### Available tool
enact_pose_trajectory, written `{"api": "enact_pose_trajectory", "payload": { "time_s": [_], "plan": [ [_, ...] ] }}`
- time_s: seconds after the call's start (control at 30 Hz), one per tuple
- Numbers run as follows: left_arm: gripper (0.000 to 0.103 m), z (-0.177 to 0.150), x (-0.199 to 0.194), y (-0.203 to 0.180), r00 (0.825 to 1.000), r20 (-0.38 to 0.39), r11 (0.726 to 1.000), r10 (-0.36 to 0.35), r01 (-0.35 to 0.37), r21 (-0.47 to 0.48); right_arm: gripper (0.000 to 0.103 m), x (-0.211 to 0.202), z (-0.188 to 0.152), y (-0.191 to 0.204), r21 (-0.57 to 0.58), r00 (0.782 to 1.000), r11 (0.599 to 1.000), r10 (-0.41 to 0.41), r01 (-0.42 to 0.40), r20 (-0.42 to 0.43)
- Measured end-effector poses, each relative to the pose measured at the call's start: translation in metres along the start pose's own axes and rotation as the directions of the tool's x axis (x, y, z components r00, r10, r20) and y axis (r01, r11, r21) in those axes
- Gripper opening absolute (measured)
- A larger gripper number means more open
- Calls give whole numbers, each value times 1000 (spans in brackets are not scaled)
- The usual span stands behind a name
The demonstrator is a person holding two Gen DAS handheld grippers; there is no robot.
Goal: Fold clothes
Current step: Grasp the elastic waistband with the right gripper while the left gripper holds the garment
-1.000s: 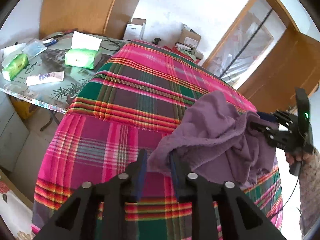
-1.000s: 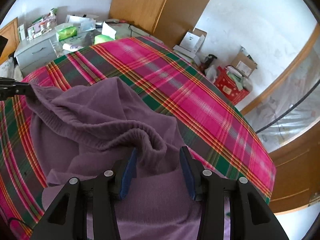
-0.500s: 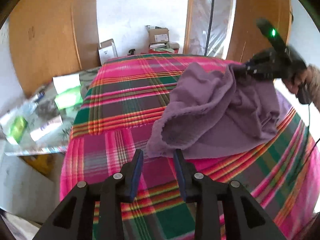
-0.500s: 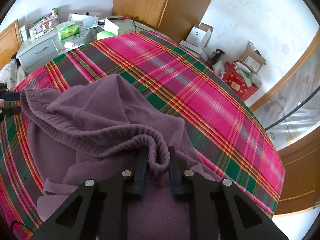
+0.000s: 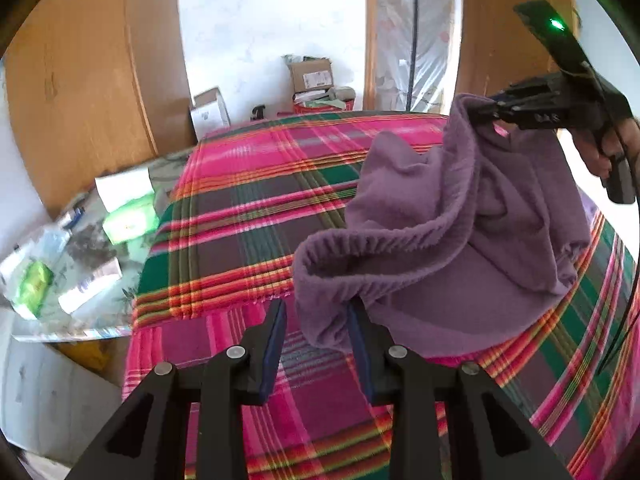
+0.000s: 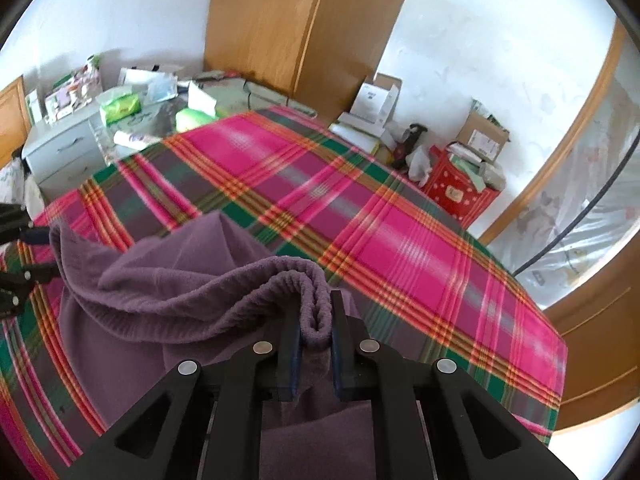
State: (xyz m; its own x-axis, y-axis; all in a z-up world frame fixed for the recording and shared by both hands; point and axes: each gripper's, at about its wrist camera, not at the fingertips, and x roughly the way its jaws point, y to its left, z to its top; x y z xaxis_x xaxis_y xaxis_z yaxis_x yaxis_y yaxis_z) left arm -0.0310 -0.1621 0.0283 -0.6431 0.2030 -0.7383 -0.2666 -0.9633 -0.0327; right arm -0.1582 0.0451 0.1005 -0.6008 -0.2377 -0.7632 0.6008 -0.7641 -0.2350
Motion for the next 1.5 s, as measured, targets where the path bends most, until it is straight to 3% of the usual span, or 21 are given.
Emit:
{"api": "enact_pose_trajectory", "payload": {
  "time_s": [0.23,0.37,0.5,0.77,0.8,0.87,1.0,1.5],
  "plan": [
    [37,-2,-1,-1,996,18,996,-91,91,9,11,6,1,1,8,1000,1000,2,-2,-13],
    [39,2,5,9,996,22,995,-87,88,-43,12,11,-2,0,22,1000,1000,17,-16,-22],
    [39,4,12,7,999,-12,998,-50,49,-33,12,13,-5,1,16,999,1000,22,-21,-33],
    [39,8,19,17,995,-13,991,-101,99,-88,12,18,-7,1,25,999,999,35,-34,-34],
    [38,8,19,18,993,-14,989,-115,113,-98,12,18,-7,1,26,999,999,35,-34,-32],
    [20,8,19,20,989,-9,982,-148,146,-119,12,17,-7,0,26,999,999,29,-28,-23],
    [8,6,7,21,989,24,978,-145,147,-148,12,12,-4,1,26,1000,999,22,-22,0],
    [5,-19,-67,19,978,181,956,-106,150,-254,11,-52,30,18,17,979,999,-34,31,200]
  ]
}}
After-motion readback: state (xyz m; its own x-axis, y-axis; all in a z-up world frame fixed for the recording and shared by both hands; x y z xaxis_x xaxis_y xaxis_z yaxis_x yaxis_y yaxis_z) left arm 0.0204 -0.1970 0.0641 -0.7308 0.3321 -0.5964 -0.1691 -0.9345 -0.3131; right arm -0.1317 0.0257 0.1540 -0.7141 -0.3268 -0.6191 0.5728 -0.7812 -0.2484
